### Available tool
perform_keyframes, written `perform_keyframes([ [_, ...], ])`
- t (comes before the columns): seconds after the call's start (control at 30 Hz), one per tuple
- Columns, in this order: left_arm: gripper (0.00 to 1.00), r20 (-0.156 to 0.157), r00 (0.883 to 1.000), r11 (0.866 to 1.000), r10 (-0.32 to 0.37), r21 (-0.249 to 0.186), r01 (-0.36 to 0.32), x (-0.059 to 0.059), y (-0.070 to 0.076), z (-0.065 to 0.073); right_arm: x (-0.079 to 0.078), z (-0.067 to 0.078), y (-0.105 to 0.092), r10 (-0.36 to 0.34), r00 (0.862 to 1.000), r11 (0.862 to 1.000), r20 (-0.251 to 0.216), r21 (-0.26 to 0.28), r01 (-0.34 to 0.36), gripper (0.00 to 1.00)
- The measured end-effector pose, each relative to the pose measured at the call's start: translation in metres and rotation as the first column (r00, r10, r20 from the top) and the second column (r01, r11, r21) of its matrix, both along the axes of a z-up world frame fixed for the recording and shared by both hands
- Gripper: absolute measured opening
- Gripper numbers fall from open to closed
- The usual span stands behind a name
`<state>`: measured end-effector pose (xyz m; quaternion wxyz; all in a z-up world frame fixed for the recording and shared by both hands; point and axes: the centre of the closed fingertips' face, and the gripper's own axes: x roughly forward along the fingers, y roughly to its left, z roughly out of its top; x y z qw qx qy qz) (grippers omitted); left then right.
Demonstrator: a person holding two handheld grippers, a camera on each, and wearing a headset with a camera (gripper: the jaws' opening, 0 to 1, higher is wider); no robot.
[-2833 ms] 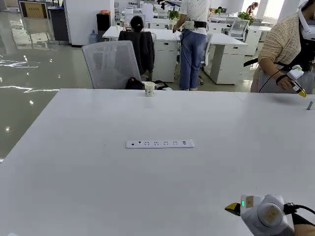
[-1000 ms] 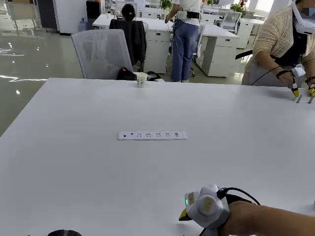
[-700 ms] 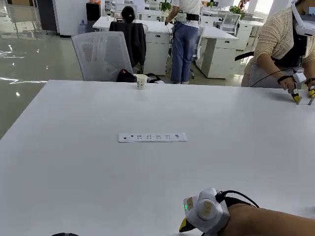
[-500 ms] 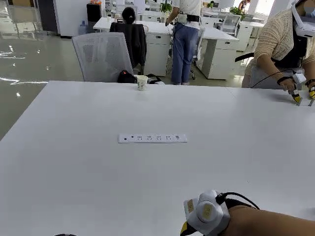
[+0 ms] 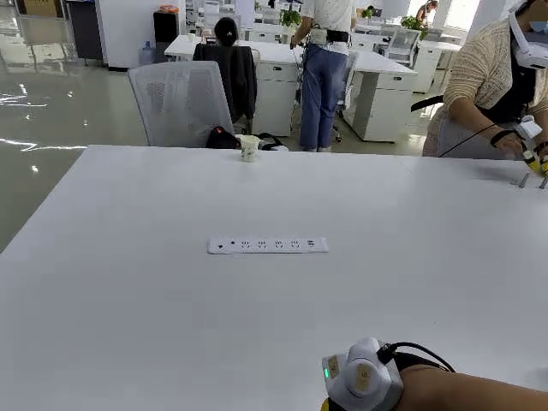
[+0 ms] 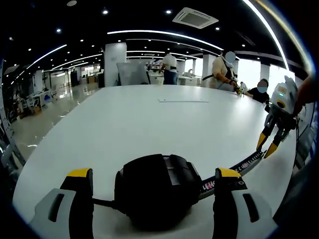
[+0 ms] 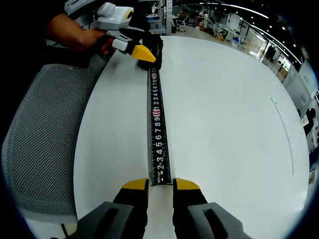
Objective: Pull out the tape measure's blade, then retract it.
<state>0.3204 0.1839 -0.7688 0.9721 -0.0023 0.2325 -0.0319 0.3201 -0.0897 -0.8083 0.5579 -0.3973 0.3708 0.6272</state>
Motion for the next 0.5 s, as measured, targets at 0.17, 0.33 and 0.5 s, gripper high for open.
perform_keyframes([
  [0.17, 0.98, 0.003, 1.0, 1.0, -0.013, 0.008, 0.013, 0.0005, -0.0016, 0.0, 0.0004, -0.0012, 0.0006, 0.021, 1.0, 1.0, 0.018, -0.005, -0.021, 0.14],
  [0.33, 0.95, 0.009, 1.0, 1.0, -0.002, 0.009, 0.002, 0.0008, 0.001, 0.0009, -0.0001, -0.001, 0.0004, 0.029, 0.999, 1.0, 0.023, -0.009, -0.029, 0.13],
  [0.5, 0.9, -0.005, 1.0, 1.0, -0.003, 0.014, 0.003, -0.0007, 0.0009, -0.0016, -0.001, -0.0014, 0.0018, 0.039, 0.999, 0.999, 0.03, -0.035, -0.038, 0.12],
])
